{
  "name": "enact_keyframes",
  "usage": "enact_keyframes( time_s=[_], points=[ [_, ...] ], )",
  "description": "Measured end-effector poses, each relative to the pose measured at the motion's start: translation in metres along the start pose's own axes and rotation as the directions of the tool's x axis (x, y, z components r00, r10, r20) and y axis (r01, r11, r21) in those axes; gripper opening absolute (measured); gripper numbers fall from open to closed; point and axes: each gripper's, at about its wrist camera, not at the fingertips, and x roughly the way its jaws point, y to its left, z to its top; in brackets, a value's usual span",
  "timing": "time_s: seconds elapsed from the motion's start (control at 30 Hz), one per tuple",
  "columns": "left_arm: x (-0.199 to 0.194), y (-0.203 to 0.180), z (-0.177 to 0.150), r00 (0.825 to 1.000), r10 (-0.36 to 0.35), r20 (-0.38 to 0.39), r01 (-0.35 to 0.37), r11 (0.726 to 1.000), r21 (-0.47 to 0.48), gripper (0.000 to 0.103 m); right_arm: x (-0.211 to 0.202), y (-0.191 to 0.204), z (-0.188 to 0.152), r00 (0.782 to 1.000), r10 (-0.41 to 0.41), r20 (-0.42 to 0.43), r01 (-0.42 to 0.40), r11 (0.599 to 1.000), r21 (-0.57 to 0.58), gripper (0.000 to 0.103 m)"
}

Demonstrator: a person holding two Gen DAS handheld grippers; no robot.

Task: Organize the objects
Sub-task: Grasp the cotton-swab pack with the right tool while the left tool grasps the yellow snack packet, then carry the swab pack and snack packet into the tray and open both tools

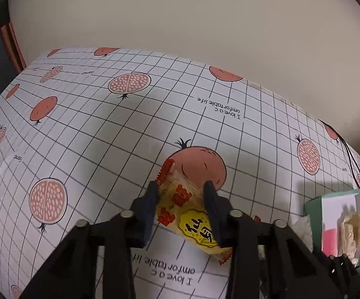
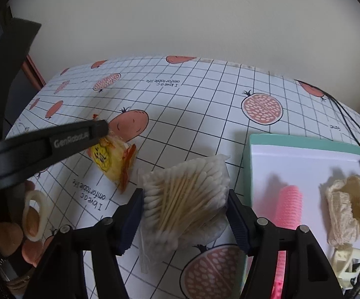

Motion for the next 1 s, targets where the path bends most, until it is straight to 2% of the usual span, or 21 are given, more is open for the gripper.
enact_keyframes(
  time_s=[0.07,0.2,0.4,0.5,0.57,0.73,1.0],
  points=[
    [-0.008,-0.001,-0.003,1.0,0.02,0.018,-0.021,1.0,0.016,0.018,-0.006,0.001,-0.001,1.0,0.003,0.006,-0.003,1.0,-0.005,0.067],
    [-0.019,0.003,-0.01,1.0,0.022,0.022,-0.022,1.0,0.011,0.009,-0.016,0.001,-0.004,1.0,0.007,0.011,-0.007,1.0,-0.005,0.067],
    [-0.033,0.016,-0.021,1.0,-0.008,0.016,0.009,0.999,-0.052,0.008,-0.031,-0.006,-0.003,0.999,0.019,0.037,-0.02,1.0,0.014,0.067],
    [-0.037,0.025,-0.022,0.998,-0.069,0.007,0.069,0.988,-0.139,0.008,-0.034,-0.012,-0.002,0.999,0.025,0.045,-0.026,0.999,0.029,0.067],
    [-0.036,0.026,-0.021,0.997,-0.079,-0.011,0.076,0.984,-0.164,0.013,-0.036,-0.016,0.0,0.998,0.028,0.051,-0.03,0.999,0.038,0.067],
    [-0.03,0.015,-0.016,0.995,-0.102,-0.004,0.099,0.98,-0.17,0.053,-0.047,-0.029,0.005,0.996,0.021,0.09,-0.025,0.999,0.047,0.067],
    [0.001,-0.013,-0.011,0.992,-0.099,-0.074,0.086,0.984,-0.157,0.061,-0.056,-0.055,0.01,0.993,-0.011,0.12,0.002,0.997,0.072,0.067]
  ],
)
